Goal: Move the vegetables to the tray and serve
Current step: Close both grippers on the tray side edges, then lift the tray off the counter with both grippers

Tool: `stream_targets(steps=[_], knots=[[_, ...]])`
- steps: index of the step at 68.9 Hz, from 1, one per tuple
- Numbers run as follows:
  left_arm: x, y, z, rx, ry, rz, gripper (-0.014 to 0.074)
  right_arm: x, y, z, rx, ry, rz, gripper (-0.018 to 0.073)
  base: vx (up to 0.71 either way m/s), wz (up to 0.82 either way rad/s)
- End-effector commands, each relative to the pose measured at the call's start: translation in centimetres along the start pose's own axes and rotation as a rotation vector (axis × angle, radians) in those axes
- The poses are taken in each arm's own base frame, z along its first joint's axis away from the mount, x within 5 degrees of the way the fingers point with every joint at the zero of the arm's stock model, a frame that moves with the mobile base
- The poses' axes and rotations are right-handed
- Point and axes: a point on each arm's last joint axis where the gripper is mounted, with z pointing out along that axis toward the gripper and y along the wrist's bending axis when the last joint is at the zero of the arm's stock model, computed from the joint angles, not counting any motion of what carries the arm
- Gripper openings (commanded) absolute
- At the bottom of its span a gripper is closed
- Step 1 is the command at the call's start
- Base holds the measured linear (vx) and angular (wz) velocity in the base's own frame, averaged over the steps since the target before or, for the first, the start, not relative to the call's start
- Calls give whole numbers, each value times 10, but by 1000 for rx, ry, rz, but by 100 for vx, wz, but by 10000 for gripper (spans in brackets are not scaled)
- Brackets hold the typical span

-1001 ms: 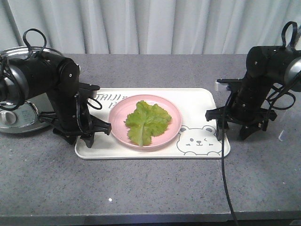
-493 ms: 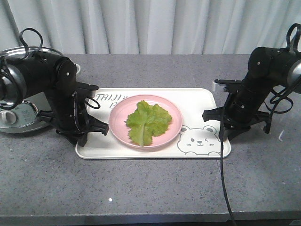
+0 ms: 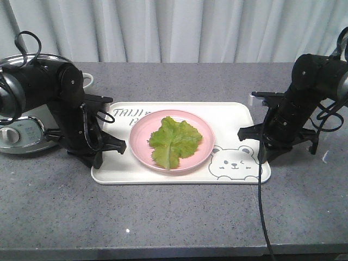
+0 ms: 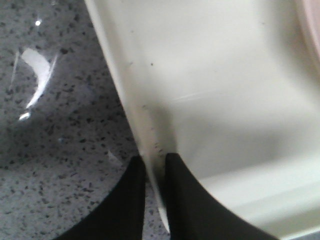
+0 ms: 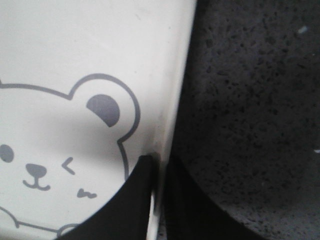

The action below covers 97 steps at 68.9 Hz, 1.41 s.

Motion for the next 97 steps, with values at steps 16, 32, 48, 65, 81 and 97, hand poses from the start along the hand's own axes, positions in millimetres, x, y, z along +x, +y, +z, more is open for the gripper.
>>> stream_targets(steps=[16,32,48,65,81,97], knots=[[-6,-40,-25,295,-134,-13,-7,4,11,-29,-33,-90,-45,-10,0,0],[-5,-42,-44,315,-223,18,-7,5,12,-36,-34,-111,-48,-10,0,0],[-2,-43,-60,318,-274,26,-7,7,14,-47,-37,-151,-51,-10,0,0],[1,-43,-67,322,-284,30,-7,13,18,-68,-34,-210,-60,-10,0,0],[6,-44,-84,326,-332,38,-7,22,23,-93,-43,-277,-73,-10,0,0],[15,-44,-110,335,-411,48,-6,31,31,-118,-83,-364,-95,-10,0,0]])
